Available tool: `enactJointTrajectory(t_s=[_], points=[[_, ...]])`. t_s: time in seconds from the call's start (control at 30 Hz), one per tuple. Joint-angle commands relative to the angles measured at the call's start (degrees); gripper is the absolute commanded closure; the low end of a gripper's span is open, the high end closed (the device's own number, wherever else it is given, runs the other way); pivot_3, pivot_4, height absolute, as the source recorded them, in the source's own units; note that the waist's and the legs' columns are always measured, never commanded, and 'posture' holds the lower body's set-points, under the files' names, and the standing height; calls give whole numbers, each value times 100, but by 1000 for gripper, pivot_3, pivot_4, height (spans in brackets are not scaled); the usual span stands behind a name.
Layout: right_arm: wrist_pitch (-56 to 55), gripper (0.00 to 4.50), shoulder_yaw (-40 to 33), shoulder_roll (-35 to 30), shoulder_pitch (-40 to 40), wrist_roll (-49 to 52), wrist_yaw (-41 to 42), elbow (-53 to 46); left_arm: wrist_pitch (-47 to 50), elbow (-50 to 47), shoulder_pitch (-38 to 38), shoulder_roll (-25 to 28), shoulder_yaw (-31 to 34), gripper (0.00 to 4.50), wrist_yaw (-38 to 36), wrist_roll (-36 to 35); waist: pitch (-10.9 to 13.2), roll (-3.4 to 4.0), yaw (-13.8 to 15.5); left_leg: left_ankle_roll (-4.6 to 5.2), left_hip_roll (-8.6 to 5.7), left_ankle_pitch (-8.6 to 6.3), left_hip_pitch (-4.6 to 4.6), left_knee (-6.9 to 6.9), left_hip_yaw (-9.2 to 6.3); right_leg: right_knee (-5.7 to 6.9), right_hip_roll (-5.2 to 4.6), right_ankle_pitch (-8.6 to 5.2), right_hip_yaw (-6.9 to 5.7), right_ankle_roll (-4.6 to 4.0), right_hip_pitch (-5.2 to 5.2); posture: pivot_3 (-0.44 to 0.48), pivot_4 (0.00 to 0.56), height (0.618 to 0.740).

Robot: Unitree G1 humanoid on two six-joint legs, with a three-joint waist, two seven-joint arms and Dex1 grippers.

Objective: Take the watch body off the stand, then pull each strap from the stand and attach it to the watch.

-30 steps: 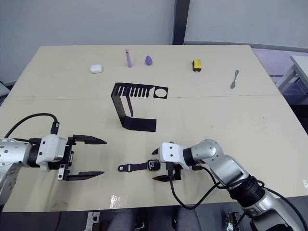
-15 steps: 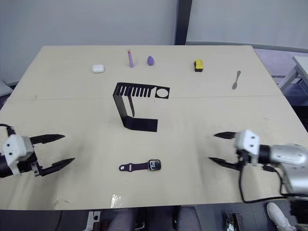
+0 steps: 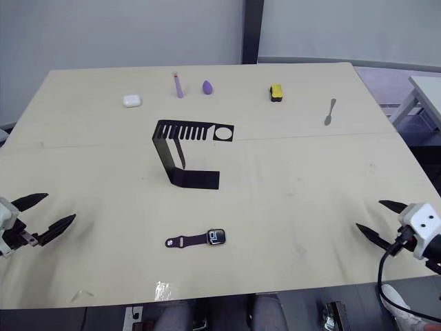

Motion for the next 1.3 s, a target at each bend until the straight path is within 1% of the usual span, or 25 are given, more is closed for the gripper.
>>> enactJointTrajectory(t_s=[0.03, 0.1, 0.17, 0.23, 0.33, 0.43, 0.47, 0.5, 0.53, 0.57, 0.6, 0.73, 0.77, 0.83, 1.0, 1.17, 1.3], points=[[829, 28, 315, 255, -404, 529, -63, -1058, 80, -696, 137, -81, 115, 0, -25, -319, 0, 0, -30, -3, 4, -2, 6, 0, 3, 2, -3, -2, 5, -5, 4, 0, 150, 740], [1279, 28, 604, 486, -606, 692, -83, -1583, 199, -1071, 249, -153, 69, 0, -45, -436, 0, 0, -30, -10, 13, -6, 18, -3, 7, 9, -3, -8, 14, -15, 8, 0, 150, 740], [1865, 28, 1103, 816, -922, 837, -172, -2216, 380, -1659, 454, -249, -22, 0, -57, -606, 0, 0, -29, -15, 14, -7, 31, -14, 8, 11, -2, -12, 14, -22, 12, 0, 150, 740], [2416, 28, 1487, 1092, -1238, 869, -368, -2611, 574, -2187, 594, -352, -98, 0, 52, -717, 0, 0, -11, -20, 17, -9, 42, -23, 12, 9, 0, -13, 14, -24, 20, 0, 150, 740], [3012, 28, 1991, 1561, -1680, 808, -738, -2936, 920, -2962, 731, -546, -244, 0, 291, -916, 0, 0, 28, -20, 17, -8, 42, -20, 13, 10, 0, -15, 15, -27, 20, 0, 150, 740], [3295, 28, 2666, 2084, -2182, 387, -1083, -2959, 1252, -3698, 824, -790, -505, 0, 617, -1053, 0, -1, 31, -20, 14, -8, 41, -13, 12, 12, -4, -15, 17, -27, 21, 0, 150, 740], [3295, 541, 2812, 2262, -2329, 240, -1223, -2869, 1301, -3839, 826, -862, -597, 0, 718, -1008, -1, -1, 37, -20, 14, -8, 41, -13, 12, 13, -4, -15, 18, -27, 21, 0, 150, 740], [3302, 885, 2888, 2371, -2416, 154, -1317, -2809, 1341, -3921, 826, -906, -650, 0, 783, -973, -1, -1, 33, -26, 13, -11, 41, -13, 12, 13, -3, -15, 18, -27, 21, 0, 150, 740], [3306, 1357, 2972, 2452, -2486, 113, -1297, -2753, 1359, -3991, 812, -951, -711, 0, 851, -923, -1, -1, 32, -23, 13, -9, 41, -14, 13, 14, -1, -15, 18, -28, 19, 0, 150, 740], [3221, 1847, 3112, 2592, -2605, -10, -1324, -2607, 1384, -4083, 786, -1019, -807, 0, 958, -861, -1, -1, 32, -21, 12, -8, 41, -15, 13, 14, 2, -15, 17, -28, 19, 0, 150, 740], [3186, 2442, 3212, 2746, -2744, -94, -1380, -2427, 1401, -4181, 755, -1085, -894, 0, 1078, -803, -1, -1, 25, -21, 13, -8, 38, -15, 13, 12, 6, -15, 14, -28, 19, 0, 150, 740], [2846, 4385, 3391, 3115, -3254, -513, -1556, -1683, 1509, -4410, 666, -1228, -1087, 0, 1388, -737, -1, -2, 6, -17, 12, -7, 40, -10, 24, 14, 17, -15, 12, -28, 19, 0, 150, 740], [2710, 4476, 3520, 3138, -3404, -657, -1436, -1420, 1528, -4433, 647, -1245, -1157, 0, 1411, -731, -1, -2, 5, -18, 13, -7, 39, -11, 25, 18, 20, -15, 13, -28, 16, 0, 150, 740], [2471, 4476, 3673, 3281, -3654, -837, -1305, -886, 1553, -4503, 628, -1289, -1321, 0, 1492, -666, -1, -2, 0, -18, 14, -7, 39, -12, 27, 28, 23, -16, 11, -28, 14, 0, 150, 740], [1905, 4476, 3714, 3653, -4121, -1052, -1282, 149, 1622, -4676, 596, -1404, -1589, 0, 1726, -559, -1, -2, -10, -17, 13, -7, 39, -11, 32, 39, 28, -15, 0, -28, 13, 0, 150, 740], [1615, 4476, 3681, 3916, -4382, -1141, -1249, 862, 1702, -4803, 589, -1492, -1812, 0, 1940, -404, -1, -2, -13, -16, 13, -6, 39, -11, 32, 41, 27, -15, 1, -28, 14, 0, 150, 740], [1485, 4476, 3691, 3995, -4437, -1192, -1116, 1255, 1823, -4888, 412, -1555, -2065, 0, 2198, -218, -1, -2, -12, -16, 15, -6, 39, -11, 32, 41, 26, -15, 3, -28, 14, 0, 150, 740]])
